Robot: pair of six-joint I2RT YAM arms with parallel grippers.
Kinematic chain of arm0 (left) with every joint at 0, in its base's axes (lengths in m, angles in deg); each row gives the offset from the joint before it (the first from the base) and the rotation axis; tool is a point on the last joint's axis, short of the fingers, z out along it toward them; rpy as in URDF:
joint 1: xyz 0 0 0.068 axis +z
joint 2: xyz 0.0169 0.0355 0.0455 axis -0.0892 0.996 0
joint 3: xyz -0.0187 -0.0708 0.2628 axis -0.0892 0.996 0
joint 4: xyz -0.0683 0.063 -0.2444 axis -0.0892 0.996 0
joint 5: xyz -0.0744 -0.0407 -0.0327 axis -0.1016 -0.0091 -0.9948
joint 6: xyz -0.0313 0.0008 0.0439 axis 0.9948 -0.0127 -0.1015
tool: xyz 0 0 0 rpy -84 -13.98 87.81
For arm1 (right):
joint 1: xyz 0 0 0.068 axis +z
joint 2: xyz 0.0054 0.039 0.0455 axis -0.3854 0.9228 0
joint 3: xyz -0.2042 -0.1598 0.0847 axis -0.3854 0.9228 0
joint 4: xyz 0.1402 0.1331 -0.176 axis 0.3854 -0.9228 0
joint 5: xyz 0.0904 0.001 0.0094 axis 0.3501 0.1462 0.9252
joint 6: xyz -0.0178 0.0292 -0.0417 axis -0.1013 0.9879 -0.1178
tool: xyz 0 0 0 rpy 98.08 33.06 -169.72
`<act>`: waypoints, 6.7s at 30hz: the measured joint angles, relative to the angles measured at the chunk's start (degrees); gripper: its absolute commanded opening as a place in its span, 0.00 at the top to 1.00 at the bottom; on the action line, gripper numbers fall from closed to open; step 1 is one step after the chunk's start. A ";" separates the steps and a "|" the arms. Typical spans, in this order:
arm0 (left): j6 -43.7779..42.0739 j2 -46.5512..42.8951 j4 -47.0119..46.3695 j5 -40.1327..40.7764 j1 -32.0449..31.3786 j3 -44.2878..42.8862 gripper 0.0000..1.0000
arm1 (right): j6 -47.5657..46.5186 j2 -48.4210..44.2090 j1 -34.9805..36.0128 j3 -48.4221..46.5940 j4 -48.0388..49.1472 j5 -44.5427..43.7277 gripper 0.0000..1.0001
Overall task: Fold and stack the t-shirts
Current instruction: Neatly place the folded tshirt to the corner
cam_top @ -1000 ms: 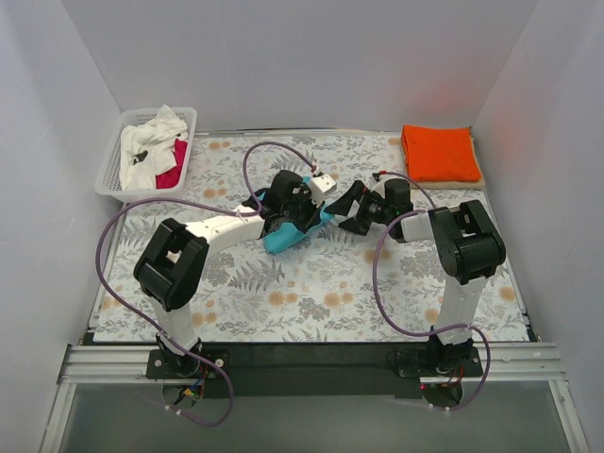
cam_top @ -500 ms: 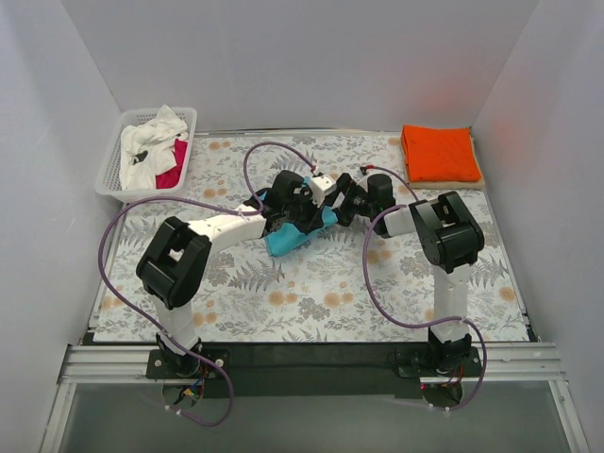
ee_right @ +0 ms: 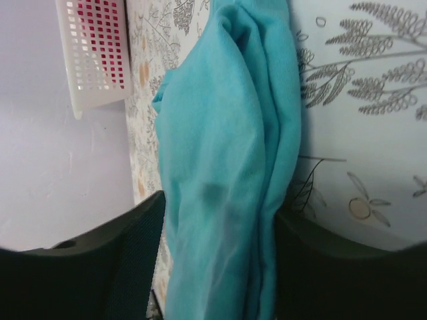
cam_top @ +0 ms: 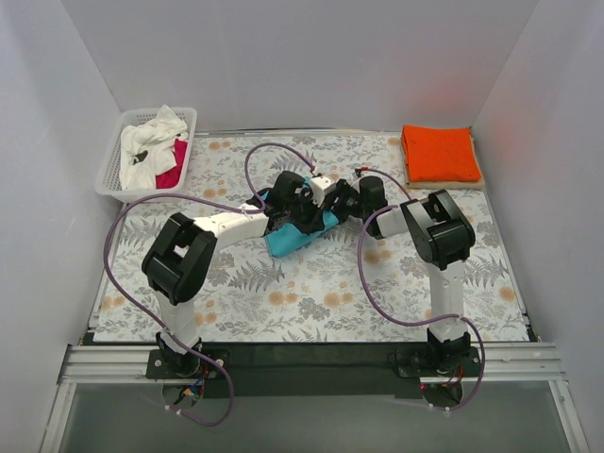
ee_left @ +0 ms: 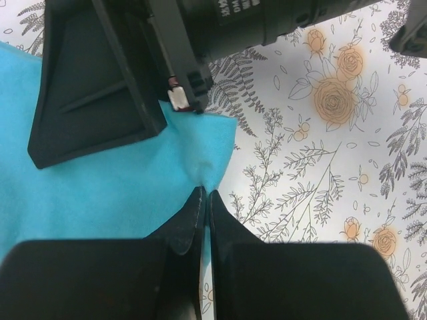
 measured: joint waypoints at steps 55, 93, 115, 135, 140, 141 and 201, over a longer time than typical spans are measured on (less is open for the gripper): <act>3.39 -24.74 12.83 -0.20 9.75 9.88 0.39 | -85.31 4.24 -19.89 -54.88 -56.96 -20.13 0.99; 3.37 -22.45 13.40 -0.44 9.75 9.49 0.39 | -86.12 3.80 -25.03 -64.92 -61.57 -16.09 0.99; 3.37 -19.96 15.26 -1.27 9.75 6.23 0.39 | -90.68 6.21 -33.88 -64.37 -62.97 -10.56 0.99; 3.19 -16.87 18.10 -1.73 9.75 3.85 0.39 | -94.71 16.02 -36.35 -64.41 -60.63 -10.69 0.27; 3.26 -16.87 18.12 -1.70 9.75 3.85 0.39 | -93.70 15.23 -36.72 -64.48 -59.87 -12.02 0.26; 3.34 -16.87 18.10 -1.70 9.75 3.85 0.40 | -93.53 14.60 -36.83 -64.46 -59.87 -12.20 0.26; 7.19 -41.72 35.56 -0.04 26.43 13.79 0.02 | -87.73 -50.86 -28.30 -3.32 -87.43 3.17 0.02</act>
